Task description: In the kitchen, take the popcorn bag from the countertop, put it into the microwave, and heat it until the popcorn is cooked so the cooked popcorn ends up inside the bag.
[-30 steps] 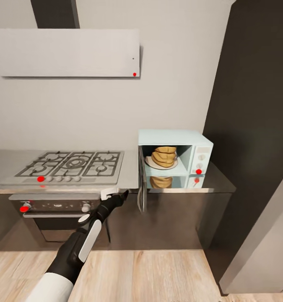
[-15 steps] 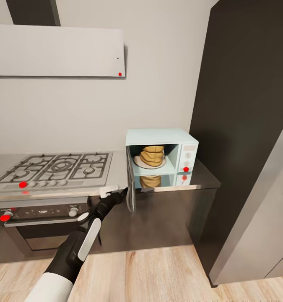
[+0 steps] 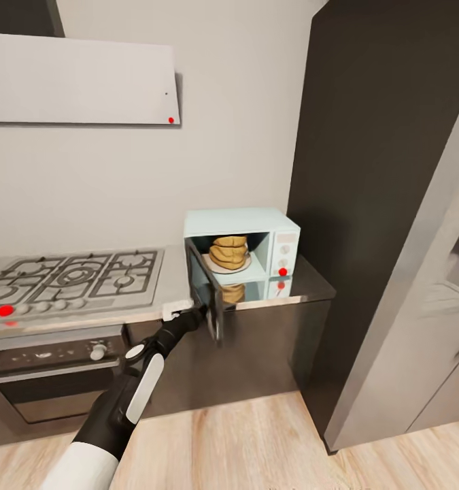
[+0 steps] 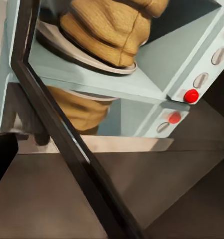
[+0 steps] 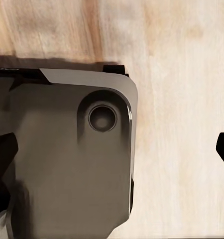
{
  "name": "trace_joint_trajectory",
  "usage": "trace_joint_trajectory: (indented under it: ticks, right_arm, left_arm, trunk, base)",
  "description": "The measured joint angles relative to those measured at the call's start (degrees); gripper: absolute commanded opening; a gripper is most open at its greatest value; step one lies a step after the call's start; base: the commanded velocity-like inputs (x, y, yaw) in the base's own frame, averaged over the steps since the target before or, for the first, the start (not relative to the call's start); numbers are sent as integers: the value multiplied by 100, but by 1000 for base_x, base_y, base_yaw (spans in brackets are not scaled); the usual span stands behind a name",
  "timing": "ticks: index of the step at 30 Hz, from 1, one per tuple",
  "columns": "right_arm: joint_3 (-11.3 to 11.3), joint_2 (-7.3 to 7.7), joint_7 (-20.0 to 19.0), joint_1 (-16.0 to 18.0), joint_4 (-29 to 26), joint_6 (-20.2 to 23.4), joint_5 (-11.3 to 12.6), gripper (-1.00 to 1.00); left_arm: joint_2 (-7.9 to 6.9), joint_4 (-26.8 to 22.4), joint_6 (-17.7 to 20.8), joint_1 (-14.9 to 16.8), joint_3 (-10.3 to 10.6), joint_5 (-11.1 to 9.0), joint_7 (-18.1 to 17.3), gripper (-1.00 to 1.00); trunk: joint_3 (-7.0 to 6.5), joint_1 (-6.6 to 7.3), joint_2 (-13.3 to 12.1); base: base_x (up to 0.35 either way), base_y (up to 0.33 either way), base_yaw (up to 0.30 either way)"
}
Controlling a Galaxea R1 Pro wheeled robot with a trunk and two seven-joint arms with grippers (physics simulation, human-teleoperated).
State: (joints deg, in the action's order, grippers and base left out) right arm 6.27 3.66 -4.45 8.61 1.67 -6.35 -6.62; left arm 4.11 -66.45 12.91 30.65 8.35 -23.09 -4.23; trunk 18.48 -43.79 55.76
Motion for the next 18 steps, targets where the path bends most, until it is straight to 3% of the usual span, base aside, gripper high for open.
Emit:
trace_joint_trajectory:
  ticks: [14, 18]
  right_arm:
    - [0, 6, 0, 1, 0, 0, 0, 100]
    - [0, 2, 0, 0, 0, 0, 0, 100]
  left_arm:
    - [-1, 2, 0, 1, -8, 23, 13, 100]
    - [-8, 5, 0, 1, -10, 26, 14, 100]
  trunk:
    - [0, 0, 0]
    - [0, 2, 0]
  base:
    - [1, 0, -238]
    - [139, 0, -219]
